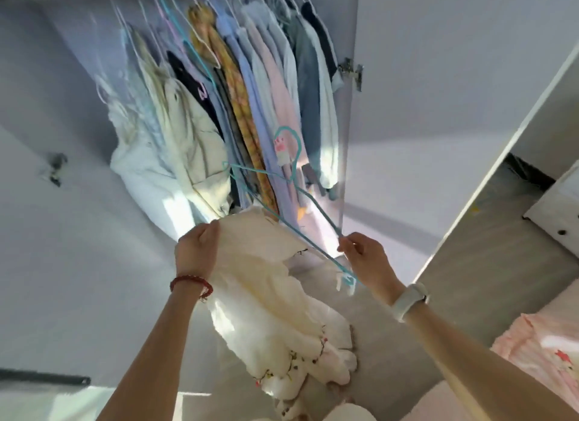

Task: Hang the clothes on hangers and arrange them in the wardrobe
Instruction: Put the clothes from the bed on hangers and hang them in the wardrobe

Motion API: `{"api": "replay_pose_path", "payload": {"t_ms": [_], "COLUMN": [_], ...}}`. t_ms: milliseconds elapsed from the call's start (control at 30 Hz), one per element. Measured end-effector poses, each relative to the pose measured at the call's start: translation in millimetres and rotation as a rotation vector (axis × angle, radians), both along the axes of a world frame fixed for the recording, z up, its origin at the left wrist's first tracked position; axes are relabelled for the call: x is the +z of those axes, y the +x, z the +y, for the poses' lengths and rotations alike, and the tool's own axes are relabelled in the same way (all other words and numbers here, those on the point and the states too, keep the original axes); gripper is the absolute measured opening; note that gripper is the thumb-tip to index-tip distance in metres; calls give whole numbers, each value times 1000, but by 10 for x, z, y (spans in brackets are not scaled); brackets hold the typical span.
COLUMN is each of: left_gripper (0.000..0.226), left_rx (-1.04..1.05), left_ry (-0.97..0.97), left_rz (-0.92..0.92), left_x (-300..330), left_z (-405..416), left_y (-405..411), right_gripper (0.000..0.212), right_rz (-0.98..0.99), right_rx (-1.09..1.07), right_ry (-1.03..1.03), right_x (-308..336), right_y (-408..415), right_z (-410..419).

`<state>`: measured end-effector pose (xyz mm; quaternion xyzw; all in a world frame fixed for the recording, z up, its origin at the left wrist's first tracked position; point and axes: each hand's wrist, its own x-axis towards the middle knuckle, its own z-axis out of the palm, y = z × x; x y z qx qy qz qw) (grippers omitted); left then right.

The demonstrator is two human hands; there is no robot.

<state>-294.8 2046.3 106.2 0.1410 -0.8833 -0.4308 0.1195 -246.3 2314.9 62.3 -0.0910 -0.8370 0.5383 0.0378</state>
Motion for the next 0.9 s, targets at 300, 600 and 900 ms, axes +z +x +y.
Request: {"api": "replay_pose_path", "payload": {"t_ms": [300, 600, 900], "left_gripper": [27, 33, 31], "left_rx": [292, 492, 455], "left_ry": [124, 185, 239], "left_rz": [193, 276, 244], "left_x": [528, 1004, 988], "left_z": [-861, -1825, -2467], "left_y": [-291, -1094, -1926], "right_gripper": [24, 26, 17], "right_rz": [124, 35, -122], "right_rx": [285, 405, 104], "right_ry": [-41, -303, -378], "right_x": [694, 1385, 1634], "right_y": [-812, -1770, -2803], "right_z": [-1002, -2441, -3446]}}
